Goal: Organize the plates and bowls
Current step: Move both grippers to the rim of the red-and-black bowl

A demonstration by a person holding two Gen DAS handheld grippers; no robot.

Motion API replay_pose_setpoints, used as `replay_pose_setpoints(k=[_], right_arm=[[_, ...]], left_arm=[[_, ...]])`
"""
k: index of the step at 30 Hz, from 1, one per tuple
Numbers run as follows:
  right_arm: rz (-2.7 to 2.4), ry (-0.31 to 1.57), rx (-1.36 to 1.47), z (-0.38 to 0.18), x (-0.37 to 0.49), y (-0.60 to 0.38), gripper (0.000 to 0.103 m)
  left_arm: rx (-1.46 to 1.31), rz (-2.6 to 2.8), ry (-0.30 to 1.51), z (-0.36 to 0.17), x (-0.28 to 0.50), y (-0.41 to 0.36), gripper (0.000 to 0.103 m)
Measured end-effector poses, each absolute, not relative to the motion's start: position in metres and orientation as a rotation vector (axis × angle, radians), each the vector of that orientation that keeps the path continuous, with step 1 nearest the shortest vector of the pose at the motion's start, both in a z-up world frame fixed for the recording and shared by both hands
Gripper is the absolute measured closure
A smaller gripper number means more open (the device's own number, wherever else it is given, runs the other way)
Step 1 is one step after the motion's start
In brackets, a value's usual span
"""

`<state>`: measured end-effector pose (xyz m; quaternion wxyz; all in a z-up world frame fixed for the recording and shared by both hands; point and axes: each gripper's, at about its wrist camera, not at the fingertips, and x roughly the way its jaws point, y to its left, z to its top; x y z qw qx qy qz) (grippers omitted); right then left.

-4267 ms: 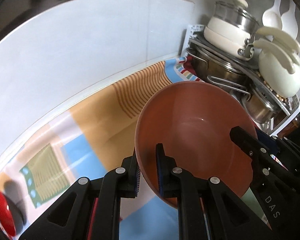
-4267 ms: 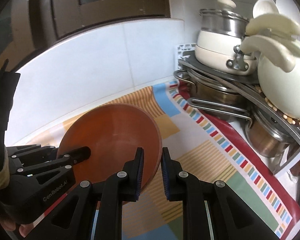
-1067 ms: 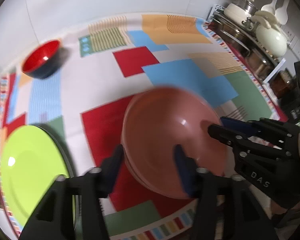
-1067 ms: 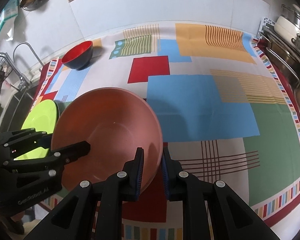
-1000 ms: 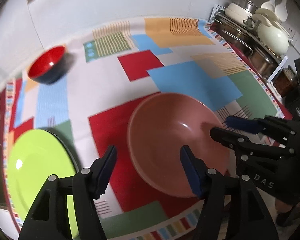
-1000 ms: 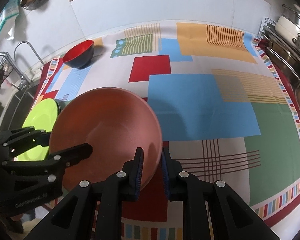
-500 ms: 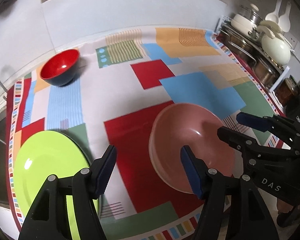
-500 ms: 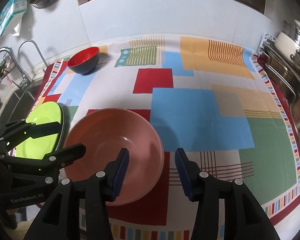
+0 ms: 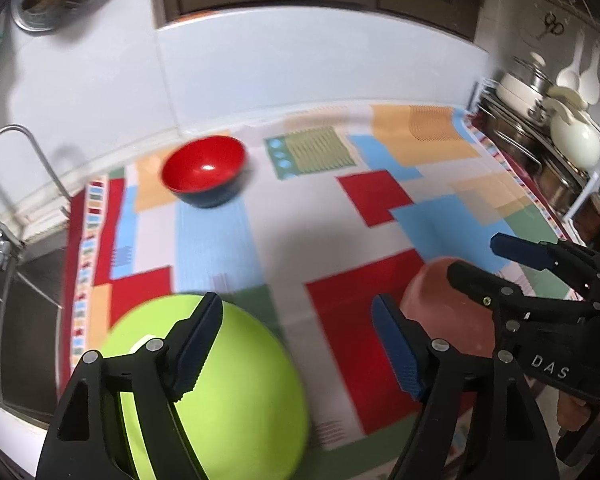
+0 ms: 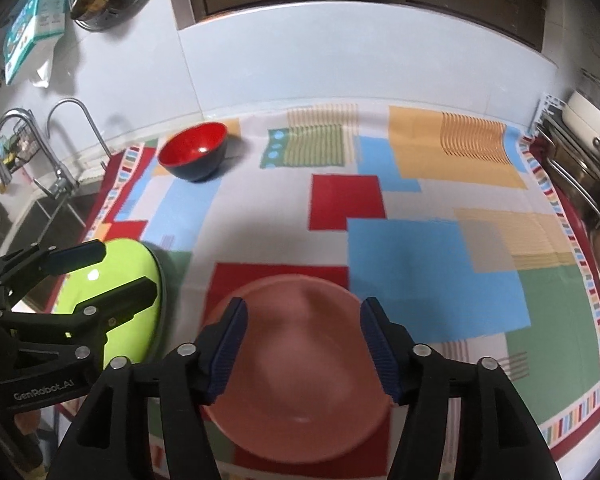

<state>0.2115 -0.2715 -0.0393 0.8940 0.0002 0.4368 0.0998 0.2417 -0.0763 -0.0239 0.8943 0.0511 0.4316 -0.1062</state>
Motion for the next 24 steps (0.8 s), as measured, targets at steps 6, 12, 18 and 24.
replay_pose_setpoints(k=[6,12,18,24], right_arm=[[0.200,0.851,-0.001,-0.028,0.229,-0.238,0.042],[0.190,0.797,0.003,-0.017,0.248,-0.202,0.042],[0.160,0.767,0.031,-0.009,0.273,-0.177,0.042],[0.113,0.762,0.053,0.000,0.301,-0.153,0.041]], left_arm=[[0.097,-0.197,0.869,-0.012,0.261,-0.035,0.024],[0.121,-0.178,0.818,0.000,0.279,-0.002,0.024],[0.124,-0.183,0.811,0.006,0.308,0.027,0.024],[0.111,-0.192,0.816,0.008,0.342,0.051,0.024]])
